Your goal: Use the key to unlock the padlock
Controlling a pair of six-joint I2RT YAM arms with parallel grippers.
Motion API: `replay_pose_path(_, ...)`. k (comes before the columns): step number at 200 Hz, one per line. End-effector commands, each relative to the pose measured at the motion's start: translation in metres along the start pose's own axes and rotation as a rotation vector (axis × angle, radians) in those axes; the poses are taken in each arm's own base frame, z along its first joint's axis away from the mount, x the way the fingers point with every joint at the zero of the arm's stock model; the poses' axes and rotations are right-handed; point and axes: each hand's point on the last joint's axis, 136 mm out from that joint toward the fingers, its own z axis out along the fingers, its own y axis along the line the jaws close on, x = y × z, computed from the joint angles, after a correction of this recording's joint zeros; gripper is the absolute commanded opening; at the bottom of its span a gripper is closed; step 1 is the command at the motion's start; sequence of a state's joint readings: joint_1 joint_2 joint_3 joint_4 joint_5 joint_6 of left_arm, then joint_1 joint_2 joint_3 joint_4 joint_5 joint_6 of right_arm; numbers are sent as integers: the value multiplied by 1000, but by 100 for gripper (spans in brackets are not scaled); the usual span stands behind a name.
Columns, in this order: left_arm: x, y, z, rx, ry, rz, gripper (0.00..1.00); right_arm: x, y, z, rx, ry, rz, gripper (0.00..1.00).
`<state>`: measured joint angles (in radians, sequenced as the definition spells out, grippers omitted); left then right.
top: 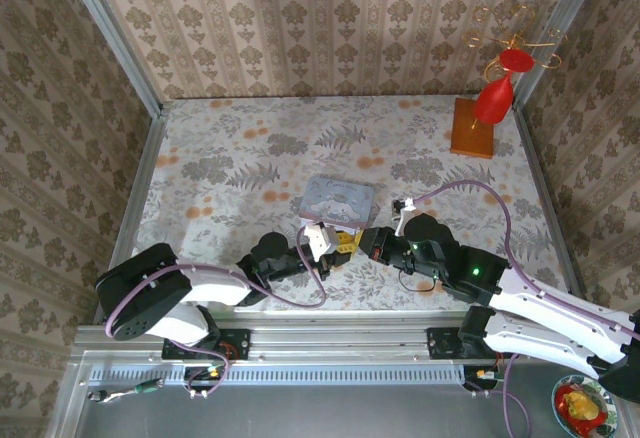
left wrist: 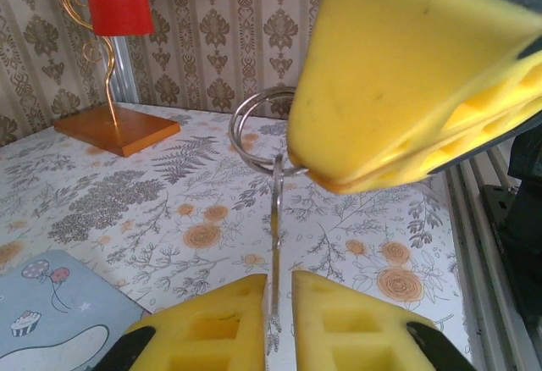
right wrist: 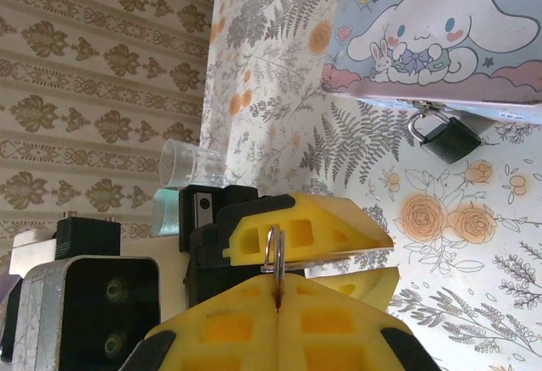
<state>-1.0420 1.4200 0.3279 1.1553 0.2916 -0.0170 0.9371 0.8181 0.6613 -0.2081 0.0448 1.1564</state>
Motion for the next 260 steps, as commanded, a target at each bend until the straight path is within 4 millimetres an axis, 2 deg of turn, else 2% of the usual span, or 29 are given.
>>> replay_pose_path(1,-20,-3,1,8,-54,34,16,-8,11,-3,-22,-36,13,0)
replay_pose_path(55,-24,-4,1,13,-59,33,15,-6,10,0,-15,-25,18,0)
replay_pose_path(100,-25,-5,0,21,-48,34,0,-7,8,-1,-13,-34,20,0)
replay_pose_path(140,-23,-2,-2,2,-11,48,0,-10,-2,-3,25,-58,-11,0)
replay_pose_path(147,-22,-1,-3,-9,4,52,0,-12,-4,-6,41,-69,-34,7)
replay_pose_path(166,-17,4,-5,-32,69,58,0,-20,-10,-15,91,-103,-138,32)
replay_pose_path(178,-12,6,-6,-44,125,62,0,-25,-14,-20,120,-122,-244,40)
replay_pose_path(201,-7,6,-10,-37,213,82,0,-31,-24,-25,158,-164,-488,41)
replay_pose_path(216,-5,3,-13,-21,260,90,0,-30,-25,-30,115,-192,-625,41)
replay_pose_path(260,2,-10,-24,42,415,123,0,-4,-15,-46,-93,-200,-949,36)
